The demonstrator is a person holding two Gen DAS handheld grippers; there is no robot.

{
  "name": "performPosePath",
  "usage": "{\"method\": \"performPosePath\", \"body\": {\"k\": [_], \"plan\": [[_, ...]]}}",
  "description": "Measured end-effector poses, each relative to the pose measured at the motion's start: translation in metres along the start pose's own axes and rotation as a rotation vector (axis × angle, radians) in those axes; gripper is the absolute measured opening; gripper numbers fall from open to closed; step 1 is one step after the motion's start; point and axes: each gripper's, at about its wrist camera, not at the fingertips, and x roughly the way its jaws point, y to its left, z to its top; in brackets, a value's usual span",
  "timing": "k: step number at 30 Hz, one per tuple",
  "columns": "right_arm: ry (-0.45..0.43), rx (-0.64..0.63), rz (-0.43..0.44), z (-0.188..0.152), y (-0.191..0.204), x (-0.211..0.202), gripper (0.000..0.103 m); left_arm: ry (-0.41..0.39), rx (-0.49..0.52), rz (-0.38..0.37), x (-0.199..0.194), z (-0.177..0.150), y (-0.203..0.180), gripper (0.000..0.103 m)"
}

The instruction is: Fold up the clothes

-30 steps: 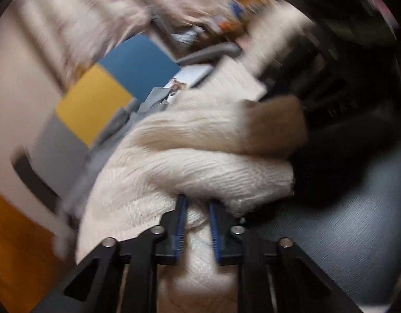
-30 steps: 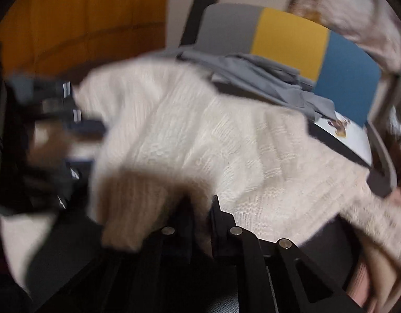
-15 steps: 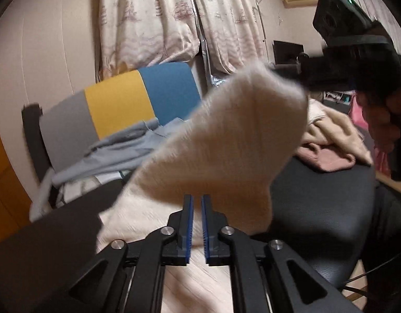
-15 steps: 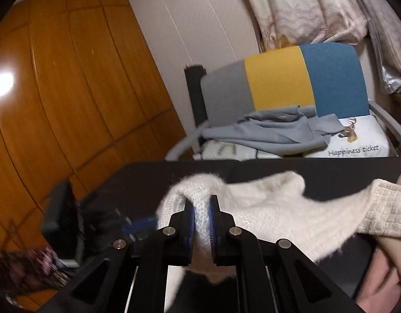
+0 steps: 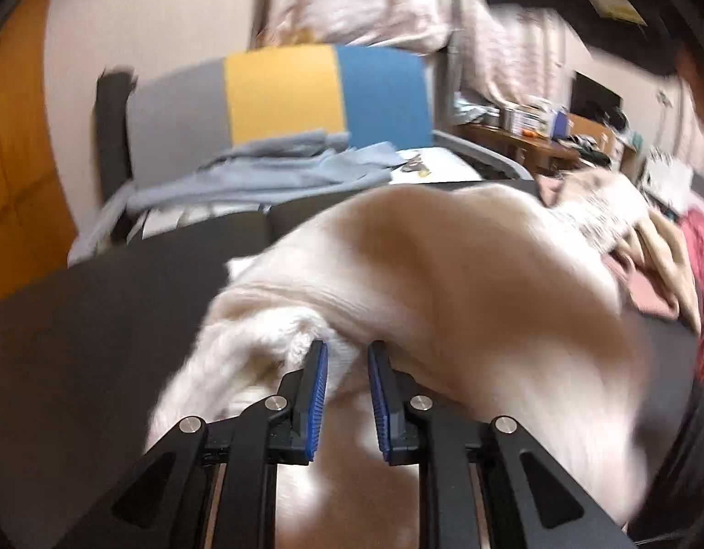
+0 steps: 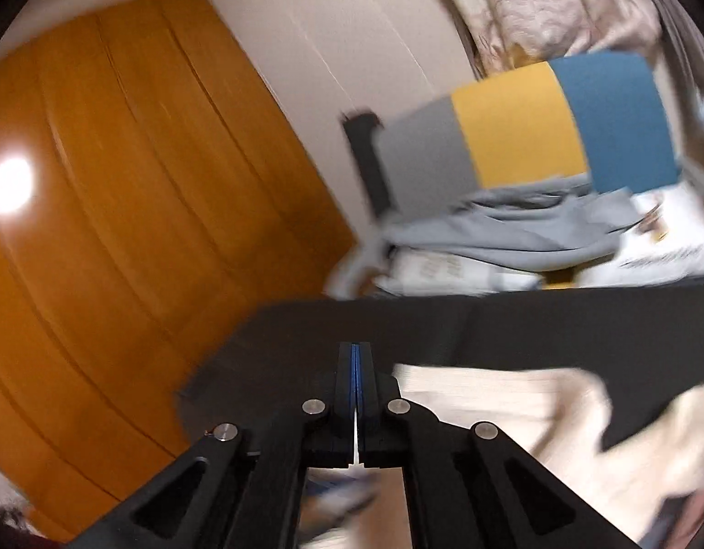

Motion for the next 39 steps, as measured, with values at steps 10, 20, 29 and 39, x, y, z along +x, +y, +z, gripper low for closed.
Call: {"method": "performPosePath", "body": {"k": [10,20,29,39], "plan": [[0.220,-0.620,-0.188,-0.151,0.052,-0.001,0.079,0.045,-0.175,-0.033,0.026,-0.003,0.047,0.024],[0.305,-1.356,-0.452,-0.263,0.115,0.089,0.016,0.015,-0.147,-0.029,-0.003,-0.006,0.035,0.024],[0.128,-0.308,-0.160,-0.076,0.027,0.031,0.014,-0.054,-0.092,-0.034,-0.027,0.004,0.025,0.024],[0.184,0.306,-0.135,-0.052,-0.149,0.081,0.014,-0.020,0.213,-0.157,0.014,0.033,-0.080,0.024]]}}
